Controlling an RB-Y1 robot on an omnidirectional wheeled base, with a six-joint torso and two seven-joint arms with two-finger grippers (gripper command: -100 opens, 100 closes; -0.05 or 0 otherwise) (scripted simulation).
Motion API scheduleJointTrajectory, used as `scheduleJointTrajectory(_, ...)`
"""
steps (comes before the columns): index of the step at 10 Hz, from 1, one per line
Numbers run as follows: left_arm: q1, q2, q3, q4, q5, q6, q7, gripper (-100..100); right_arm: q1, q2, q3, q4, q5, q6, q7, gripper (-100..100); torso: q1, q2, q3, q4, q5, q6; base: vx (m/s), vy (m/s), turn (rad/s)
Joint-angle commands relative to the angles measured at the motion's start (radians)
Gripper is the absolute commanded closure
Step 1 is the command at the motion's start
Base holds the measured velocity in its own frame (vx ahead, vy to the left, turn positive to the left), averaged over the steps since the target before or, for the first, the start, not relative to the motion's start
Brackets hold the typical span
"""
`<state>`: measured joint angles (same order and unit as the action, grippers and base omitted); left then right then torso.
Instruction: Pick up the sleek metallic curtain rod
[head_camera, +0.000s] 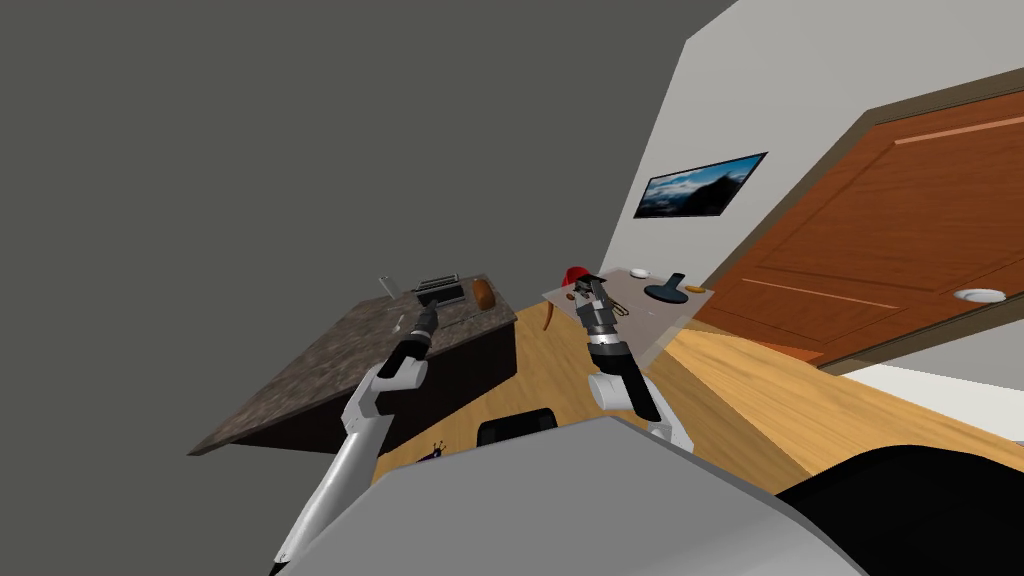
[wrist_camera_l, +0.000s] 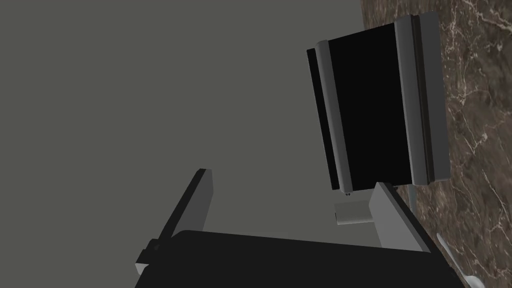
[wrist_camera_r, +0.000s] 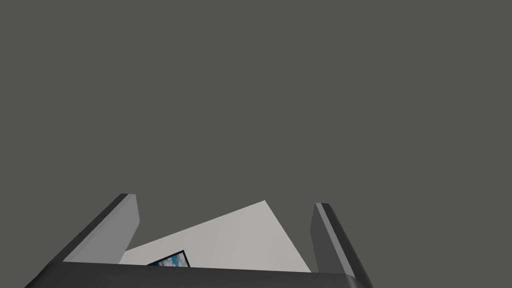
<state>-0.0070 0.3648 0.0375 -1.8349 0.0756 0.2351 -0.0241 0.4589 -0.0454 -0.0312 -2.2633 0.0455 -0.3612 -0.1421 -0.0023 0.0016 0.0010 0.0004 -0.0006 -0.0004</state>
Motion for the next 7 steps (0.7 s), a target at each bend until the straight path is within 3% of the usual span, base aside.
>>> scheduleJointTrajectory(1,-0.05,0.031,0.009,0.05,0.017,0.05,0.012,-100,0.0,0.0,0.0,0.0,0.0,0.0,0.0,0,0.0,0.0,0.0,0.0,0.0,0.0,-0.017,-0.046,-0.035)
scheduleJointTrajectory(2,-0.05,0.031,0.009,0.053,0.017,0.07,0.012,-100,0.0,0.0,0.0,0.0,0.0,0.0,0.0,0,0.0,-0.001,0.0,0.0,0.0,0.0,-0.013,-0.036,-0.025)
scheduleJointTrajectory(3,-0.094,0.049,0.014,0.093,0.027,0.106,0.02,-100,0.0,0.0,0.0,0.0,0.0,0.0,0.0,0,0.0,-0.001,0.0,0.0,0.0,0.0,-0.02,-0.046,-0.036)
scheduleJointTrajectory(4,-0.094,0.049,0.014,0.101,0.027,0.123,0.02,-100,0.0,0.0,0.0,0.0,0.0,0.0,0.0,0,0.0,-0.001,0.0,0.0,0.0,0.0,-0.015,-0.041,-0.022)
scheduleJointTrajectory(5,-0.133,0.067,0.019,0.143,0.038,0.151,0.028,-100,0.0,0.0,0.0,0.0,0.0,0.0,0.0,0,0.0,-0.001,0.0,0.0,0.0,0.0,-0.006,-0.053,-0.038)
scheduleJointTrajectory(6,-0.137,0.067,0.019,0.152,0.038,0.176,0.028,-100,0.0,0.0,0.0,0.0,0.0,0.0,0.0,0,-0.001,-0.001,-0.001,0.0,0.0,0.0,-0.003,-0.045,-0.021)
scheduleJointTrajectory(7,-0.181,0.083,0.023,0.188,0.051,0.214,0.037,-100,0.0,0.0,0.0,0.0,0.0,0.0,0.0,0,0.0,-0.001,-0.001,0.0,0.0,0.0,-0.006,-0.054,-0.031)
